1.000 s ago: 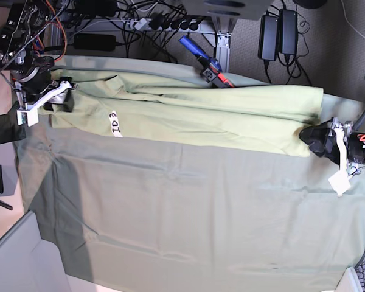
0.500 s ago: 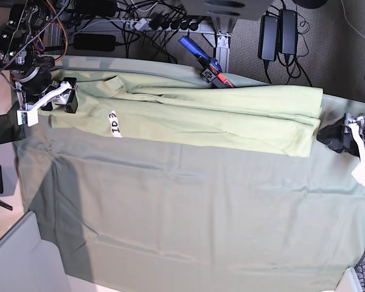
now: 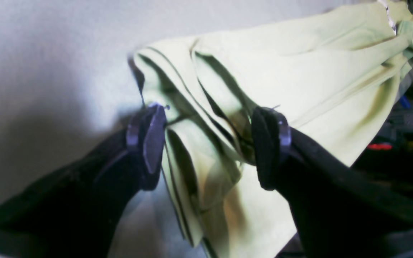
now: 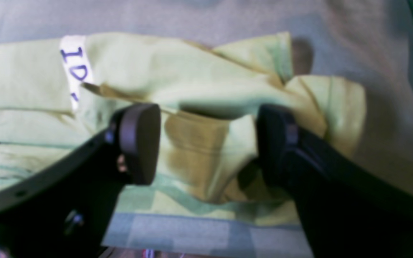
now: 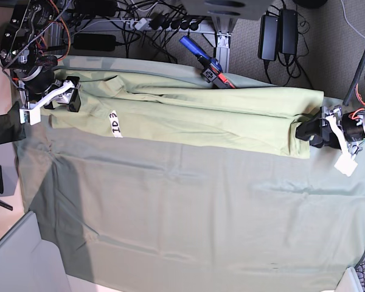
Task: Fold the T-shirt properly
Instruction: 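Smooth the long folded strip by pulling its ends apart, then drag the hem end with left gripper toward the collar end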
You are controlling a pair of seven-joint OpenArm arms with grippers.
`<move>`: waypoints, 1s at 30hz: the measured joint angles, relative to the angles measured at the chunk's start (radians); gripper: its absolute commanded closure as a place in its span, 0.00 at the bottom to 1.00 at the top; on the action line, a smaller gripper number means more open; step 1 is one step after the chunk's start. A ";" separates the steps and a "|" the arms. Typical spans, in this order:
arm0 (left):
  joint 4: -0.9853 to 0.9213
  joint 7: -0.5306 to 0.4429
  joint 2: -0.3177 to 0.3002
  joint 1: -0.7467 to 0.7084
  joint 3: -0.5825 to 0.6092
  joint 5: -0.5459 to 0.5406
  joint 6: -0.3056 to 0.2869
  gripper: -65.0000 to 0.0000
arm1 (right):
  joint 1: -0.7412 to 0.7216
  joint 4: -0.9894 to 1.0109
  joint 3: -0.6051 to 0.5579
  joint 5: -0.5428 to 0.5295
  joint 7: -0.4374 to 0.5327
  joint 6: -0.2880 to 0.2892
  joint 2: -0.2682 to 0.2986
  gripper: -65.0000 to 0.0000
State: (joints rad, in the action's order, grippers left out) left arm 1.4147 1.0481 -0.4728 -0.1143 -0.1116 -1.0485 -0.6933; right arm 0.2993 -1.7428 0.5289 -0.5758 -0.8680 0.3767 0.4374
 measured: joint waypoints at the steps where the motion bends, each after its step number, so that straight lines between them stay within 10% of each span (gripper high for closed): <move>1: 0.000 0.001 0.000 -0.004 0.000 -0.004 0.000 0.37 | 0.000 0.000 0.000 0.000 0.000 0.000 0.000 0.36; 11: 0.000 0.142 0.005 -0.015 0.000 -0.151 0.000 0.40 | 0.000 0.000 0.000 0.000 0.003 0.000 0.000 0.36; 16: -0.002 0.112 0.007 -0.019 0.003 -0.115 0.002 1.00 | 0.000 0.000 0.000 0.000 0.003 0.000 0.000 0.36; 30: -0.003 0.109 -0.004 0.167 0.006 -0.074 0.005 1.00 | -0.021 -0.025 0.150 -0.030 0.035 -0.001 0.000 0.36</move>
State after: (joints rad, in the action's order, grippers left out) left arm 1.4117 1.1572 -0.4767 0.0525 -0.1055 -1.1221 -0.6880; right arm 0.2783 -1.7679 0.6788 -0.6056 -0.8333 0.3759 0.4370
